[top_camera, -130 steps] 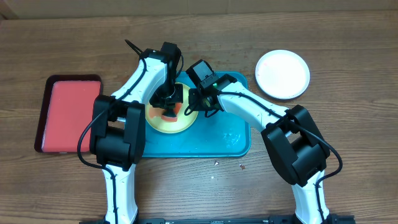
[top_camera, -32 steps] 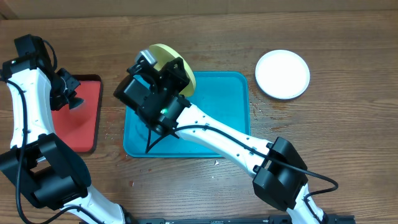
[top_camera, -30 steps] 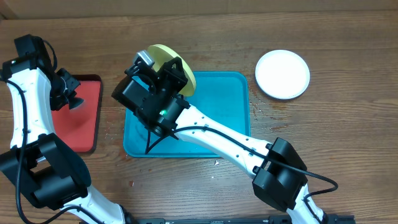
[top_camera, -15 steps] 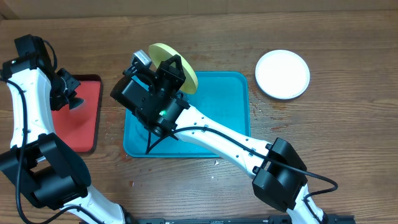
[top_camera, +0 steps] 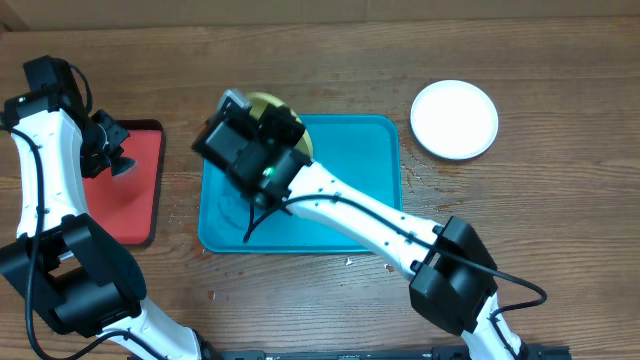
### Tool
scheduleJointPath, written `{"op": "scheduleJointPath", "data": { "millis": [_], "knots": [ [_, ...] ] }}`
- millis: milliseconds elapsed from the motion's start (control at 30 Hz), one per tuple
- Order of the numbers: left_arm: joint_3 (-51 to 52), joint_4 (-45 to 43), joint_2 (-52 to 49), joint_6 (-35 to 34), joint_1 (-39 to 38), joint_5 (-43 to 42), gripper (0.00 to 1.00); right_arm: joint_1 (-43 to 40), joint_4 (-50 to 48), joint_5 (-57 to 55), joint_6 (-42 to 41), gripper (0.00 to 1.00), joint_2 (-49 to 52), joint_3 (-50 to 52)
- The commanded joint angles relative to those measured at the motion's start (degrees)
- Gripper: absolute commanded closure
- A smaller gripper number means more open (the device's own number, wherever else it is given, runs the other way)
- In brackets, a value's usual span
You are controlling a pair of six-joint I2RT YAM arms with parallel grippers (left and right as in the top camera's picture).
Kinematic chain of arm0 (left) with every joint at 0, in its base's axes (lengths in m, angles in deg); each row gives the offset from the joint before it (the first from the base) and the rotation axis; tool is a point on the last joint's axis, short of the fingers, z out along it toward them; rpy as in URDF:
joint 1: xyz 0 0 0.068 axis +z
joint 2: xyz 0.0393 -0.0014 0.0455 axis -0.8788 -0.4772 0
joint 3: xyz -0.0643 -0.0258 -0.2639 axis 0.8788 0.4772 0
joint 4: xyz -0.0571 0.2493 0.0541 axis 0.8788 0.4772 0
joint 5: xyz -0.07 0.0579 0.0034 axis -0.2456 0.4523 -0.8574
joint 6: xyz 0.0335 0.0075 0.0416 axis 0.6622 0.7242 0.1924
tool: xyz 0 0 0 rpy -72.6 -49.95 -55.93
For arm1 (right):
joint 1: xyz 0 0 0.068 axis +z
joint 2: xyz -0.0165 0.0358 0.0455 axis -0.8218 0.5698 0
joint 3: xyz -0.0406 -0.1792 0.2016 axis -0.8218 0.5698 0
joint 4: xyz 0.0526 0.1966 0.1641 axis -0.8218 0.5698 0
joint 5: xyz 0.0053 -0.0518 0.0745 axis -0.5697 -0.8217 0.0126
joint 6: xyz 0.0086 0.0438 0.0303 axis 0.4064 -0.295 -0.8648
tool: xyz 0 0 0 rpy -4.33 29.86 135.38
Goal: Clean dirty plates on tray and stack at the side
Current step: 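Lift the yellow plate and carry it right onto the plate stack, then open the right gripper to release the yellow plate on the stack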
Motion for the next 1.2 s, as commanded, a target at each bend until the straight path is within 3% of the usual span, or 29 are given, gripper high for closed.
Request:
{"op": "scheduleJointPath", "data": {
  "millis": [0, 100, 267, 467, 767, 1033, 1167],
  "knots": [
    [0.02, 0.17, -0.42, -0.74, 0.24, -0.26, 0.96, -5.51, 0.37, 2.91, -6.73, 0.96, -3.69, -1.22],
    [0.02, 0.17, -0.42, -0.70, 0.24, -0.26, 0.96, -11.93, 3.58, 14.49, -11.89, 0.96, -4.63, -1.22],
    [0.02, 0.09, -0.42, -0.70, 0.24, -0.24, 0.96, -26.88, 10.14, 43.52, -21.79, 0.96, -4.59, -1.20],
    [0.02, 0.00, -0.42, -0.72, 0.24, -0.24, 0.96, -44.46, 15.34, 69.72, -23.87, 0.96, -4.42, -1.14],
    [0.02, -0.87, -0.42, -0.72, 0.24, -0.26, 0.96, -60.94, 17.57, 71.69, -24.09, 0.96, -4.39, 4.74],
    [0.02, -0.87, -0.42, -0.52, 0.24, -0.24, 0.96, -64.59, 8.24, 61.00, -34.05, 0.96, -4.31, 14.84],
    [0.02, -0.92, -0.44, -0.52, 0.24, -0.24, 0.96, -64.76, 5.18, 60.78, -34.16, 0.96, -4.31, 17.86]
  ]
}}
